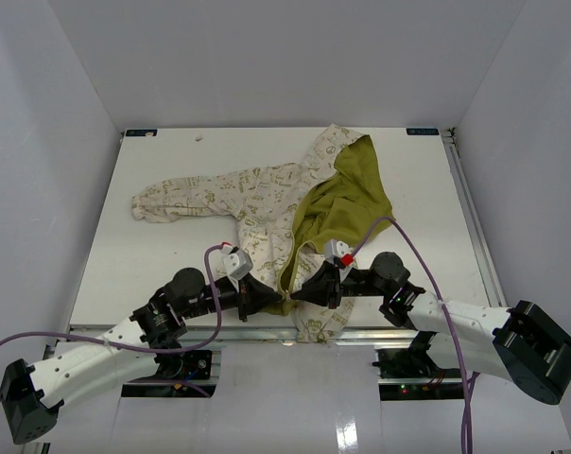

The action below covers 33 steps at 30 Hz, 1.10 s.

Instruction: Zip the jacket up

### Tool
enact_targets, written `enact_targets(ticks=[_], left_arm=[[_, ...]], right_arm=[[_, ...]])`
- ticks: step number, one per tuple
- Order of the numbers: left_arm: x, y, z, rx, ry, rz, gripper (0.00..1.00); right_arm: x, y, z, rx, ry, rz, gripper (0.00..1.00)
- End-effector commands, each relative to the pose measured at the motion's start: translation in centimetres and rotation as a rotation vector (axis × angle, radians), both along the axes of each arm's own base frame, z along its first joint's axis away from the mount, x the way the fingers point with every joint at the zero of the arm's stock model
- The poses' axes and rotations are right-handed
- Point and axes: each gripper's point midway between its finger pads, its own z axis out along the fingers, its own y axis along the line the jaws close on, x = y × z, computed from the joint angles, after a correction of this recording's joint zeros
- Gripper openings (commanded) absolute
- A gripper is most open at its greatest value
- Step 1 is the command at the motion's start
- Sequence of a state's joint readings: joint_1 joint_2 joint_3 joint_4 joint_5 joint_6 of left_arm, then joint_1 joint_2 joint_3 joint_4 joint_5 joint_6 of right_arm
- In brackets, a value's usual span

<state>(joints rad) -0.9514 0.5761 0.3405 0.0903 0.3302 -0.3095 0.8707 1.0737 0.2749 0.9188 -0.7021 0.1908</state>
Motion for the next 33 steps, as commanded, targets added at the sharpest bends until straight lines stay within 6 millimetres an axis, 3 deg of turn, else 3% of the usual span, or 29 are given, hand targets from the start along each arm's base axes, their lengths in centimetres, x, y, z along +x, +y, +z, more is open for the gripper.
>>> enact_targets(ticks=[1,15,33], left_arm=[[0.1,-0.2,0.2,-0.004,-0.023,-0.004,0.00],[-0.2,0.8,3.0,-0.090,-0.073,0.022,0.00],[-0.7,0.1,1.4,-0.047,-0.050,-0.023,0.00]], right_arm=[[0.2,0.3,2.9,0.076,-0.048,0.003,0.08],[-0.6,0.4,2.7,0.063,-0.062,0.061,0.08],[0.0,0.3,2.9,0.076,-0.046,0.019,0.08]])
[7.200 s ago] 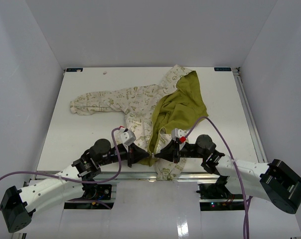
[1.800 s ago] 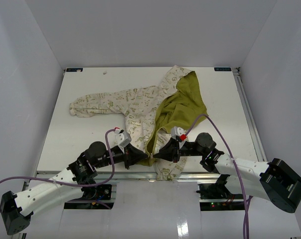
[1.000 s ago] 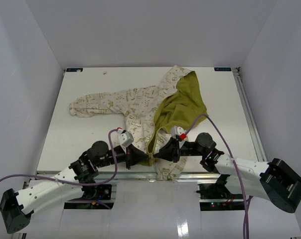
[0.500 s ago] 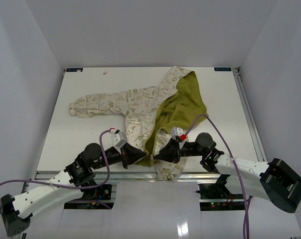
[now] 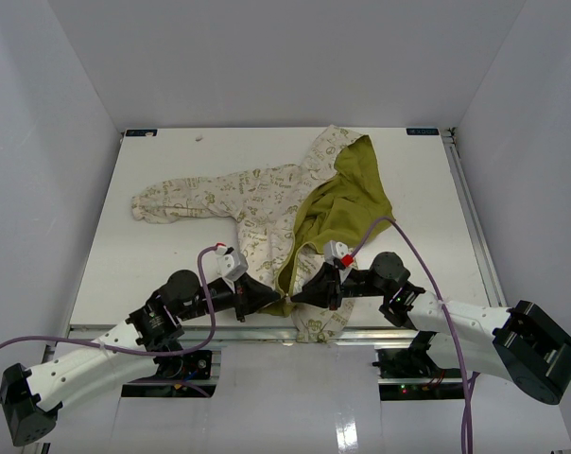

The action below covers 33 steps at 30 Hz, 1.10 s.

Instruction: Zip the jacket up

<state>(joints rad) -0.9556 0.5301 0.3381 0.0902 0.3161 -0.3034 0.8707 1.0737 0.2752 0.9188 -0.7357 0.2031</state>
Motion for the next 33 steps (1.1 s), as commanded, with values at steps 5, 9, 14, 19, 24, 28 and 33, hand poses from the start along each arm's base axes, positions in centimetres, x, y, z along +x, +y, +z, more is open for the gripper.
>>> enact_targets(ticks=[5,9,14,19,24,28,33], left_arm=[[-0.69,-0.22,0.34,-0.016,-0.020,-0.036,0.00],[-0.81,-0.26,0.17,-0.013,-0.017,-0.039,0.00],[-0.68,-0.26,0.00,-0.007,-0.017,-0.031,0.00],[-0.18,-0.15,-0.16,0.004,-0.020,-0.004,0.00],[-0.05,-0.05,0.01,0.002,-0.023,0.005,0.00],[-0.10,-0.03,0.07,-0.001,-0.025,0.003,0.00],[-0.09,-0.24,-0.55,0.020,-0.016,-0.005,0.00]], right_arm=[[0.73,0.36,2.85,0.079,-0.054,-0.029,0.08],[0.76,0.31,2.82,0.080,-0.054,-0.032,0.08],[0.71,0.28,2.78,0.079,-0.053,-0.030,0.08],[0.42,0.24,2.70,0.078,-0.053,-0.014,0.08],[0.10,0.20,2.71,0.080,-0.053,0.004,0.08],[0.03,0.24,2.75,0.081,-0.049,0.009,0.08],[0.06,0.26,2.85,0.083,-0.048,0.008,0.08]])
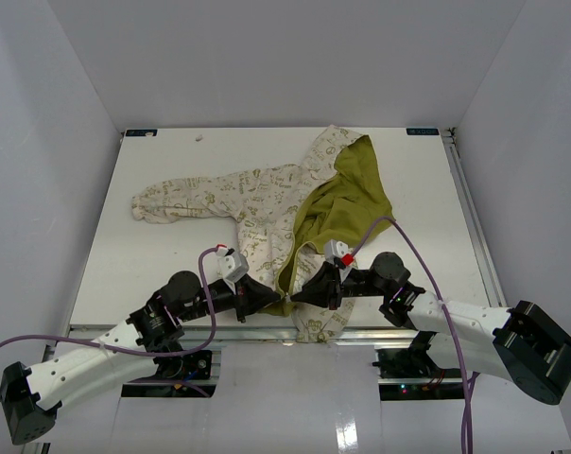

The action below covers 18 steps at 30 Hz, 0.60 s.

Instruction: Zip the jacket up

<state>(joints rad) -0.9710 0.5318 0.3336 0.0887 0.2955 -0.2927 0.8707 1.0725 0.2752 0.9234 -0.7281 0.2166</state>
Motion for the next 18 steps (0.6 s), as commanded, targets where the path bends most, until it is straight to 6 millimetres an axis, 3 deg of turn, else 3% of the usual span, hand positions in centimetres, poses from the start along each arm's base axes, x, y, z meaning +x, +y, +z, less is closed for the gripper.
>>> enact_targets(ticks=[1,18], left_arm=[[-0.06,-0.22,-0.28,0.012,-0.008,-0.011,0.00],[-0.20,-0.38,-0.56,0.020,-0.004,-0.021,0.00]], right_arm=[[0.01,0.24,2.67,0.079,-0.057,0.012,0.08],[0.59,0.40,3.29,0.088,-0.054,-0.015,0.08]])
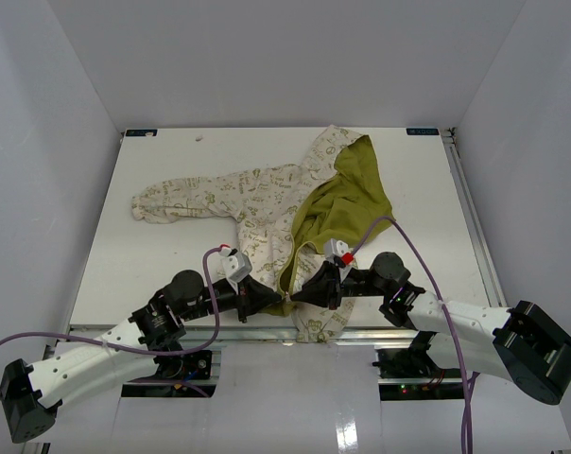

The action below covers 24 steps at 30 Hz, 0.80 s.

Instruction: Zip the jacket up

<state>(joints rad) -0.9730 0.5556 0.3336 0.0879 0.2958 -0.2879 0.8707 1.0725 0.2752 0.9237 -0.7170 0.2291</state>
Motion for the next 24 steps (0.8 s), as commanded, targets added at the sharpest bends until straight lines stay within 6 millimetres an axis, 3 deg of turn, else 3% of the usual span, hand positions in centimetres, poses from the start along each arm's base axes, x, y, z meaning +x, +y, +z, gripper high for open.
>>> enact_targets(ticks=[1,13,24], left_arm=[[-0.4,-0.3,0.0,0.002,-0.012,-0.026,0.00],[-0.9,-0.7,-0.1,0.010,-0.004,-0.058,0.00],[-1.8,-1.3,-0.7,0.035,0.018,-0.108,0.00]], right_arm=[[0.4,0.4,3.3,0.089,-0.068,-0.004,0.08],[0.3,0.2,3.7,0.101,-0.073,-0.006,0.08],[0.7,-0.3,5.4,0.130,-0.090,-0.034,0.08]])
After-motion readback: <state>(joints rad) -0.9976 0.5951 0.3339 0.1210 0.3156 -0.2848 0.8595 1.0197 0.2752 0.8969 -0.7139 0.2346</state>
